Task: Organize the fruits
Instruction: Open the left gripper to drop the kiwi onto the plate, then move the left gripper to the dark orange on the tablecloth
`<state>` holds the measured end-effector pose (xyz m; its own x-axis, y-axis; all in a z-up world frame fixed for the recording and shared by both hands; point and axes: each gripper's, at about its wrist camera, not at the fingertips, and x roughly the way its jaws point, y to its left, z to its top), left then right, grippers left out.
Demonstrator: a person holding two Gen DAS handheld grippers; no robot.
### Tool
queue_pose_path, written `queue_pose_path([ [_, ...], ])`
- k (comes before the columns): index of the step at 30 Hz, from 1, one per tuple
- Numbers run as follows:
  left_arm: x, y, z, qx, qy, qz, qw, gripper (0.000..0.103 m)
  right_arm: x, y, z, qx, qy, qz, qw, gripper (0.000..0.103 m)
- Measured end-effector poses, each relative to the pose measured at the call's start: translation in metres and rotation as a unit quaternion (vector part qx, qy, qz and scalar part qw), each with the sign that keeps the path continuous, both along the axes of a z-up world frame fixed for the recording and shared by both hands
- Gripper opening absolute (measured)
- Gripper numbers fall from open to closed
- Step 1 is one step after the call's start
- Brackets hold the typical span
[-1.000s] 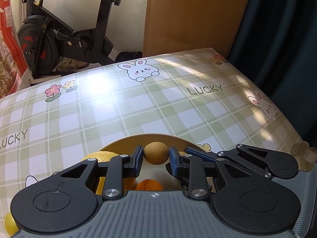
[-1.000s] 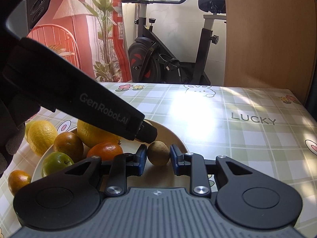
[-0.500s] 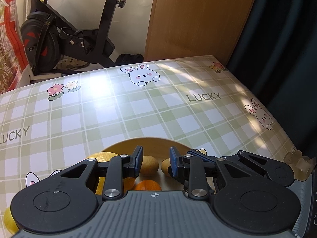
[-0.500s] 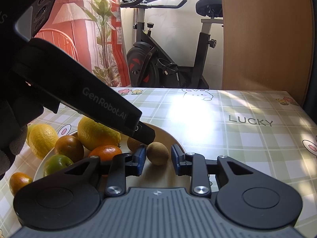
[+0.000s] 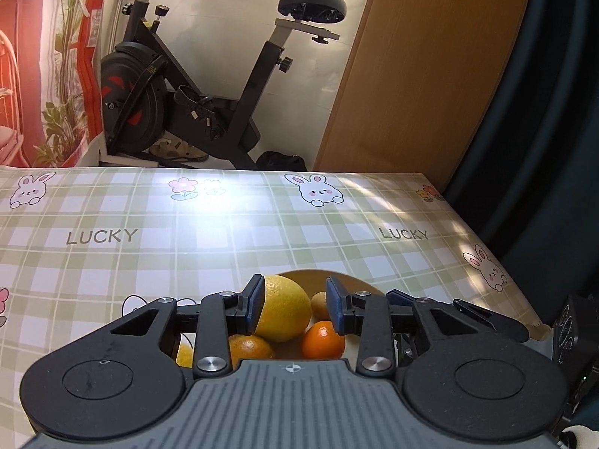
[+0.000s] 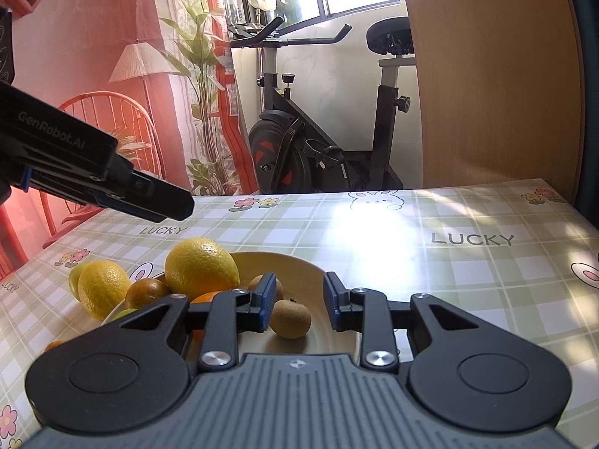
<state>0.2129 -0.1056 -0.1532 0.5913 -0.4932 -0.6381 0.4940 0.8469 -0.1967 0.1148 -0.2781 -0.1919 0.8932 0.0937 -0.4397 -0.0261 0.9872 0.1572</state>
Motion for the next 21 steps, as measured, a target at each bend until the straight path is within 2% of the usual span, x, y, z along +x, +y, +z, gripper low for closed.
queue_pose_path([
  [7, -0.015, 0.047, 0.011, -0.006, -0.008, 0.033, 0.9994, 0.038, 0.002, 0.001, 0.0, -0.007, 0.006, 0.003, 1.0, 0.031],
  [11, -0.018, 0.067, 0.017, -0.023, -0.008, 0.055, 0.9982, 0.038, 0.006, 0.004, 0.001, -0.014, 0.013, -0.005, 1.0, 0.031],
  [17, -0.031, 0.085, 0.017, -0.026, -0.012, 0.058, 0.9979, 0.038, 0.003, 0.004, 0.002, -0.008, 0.024, -0.012, 1.0, 0.031],
  [21, -0.035, 0.1, 0.007, -0.038, 0.004, 0.061, 0.9974, 0.038, -0.015, 0.011, 0.007, -0.011, 0.03, -0.007, 0.999, 0.031],
])
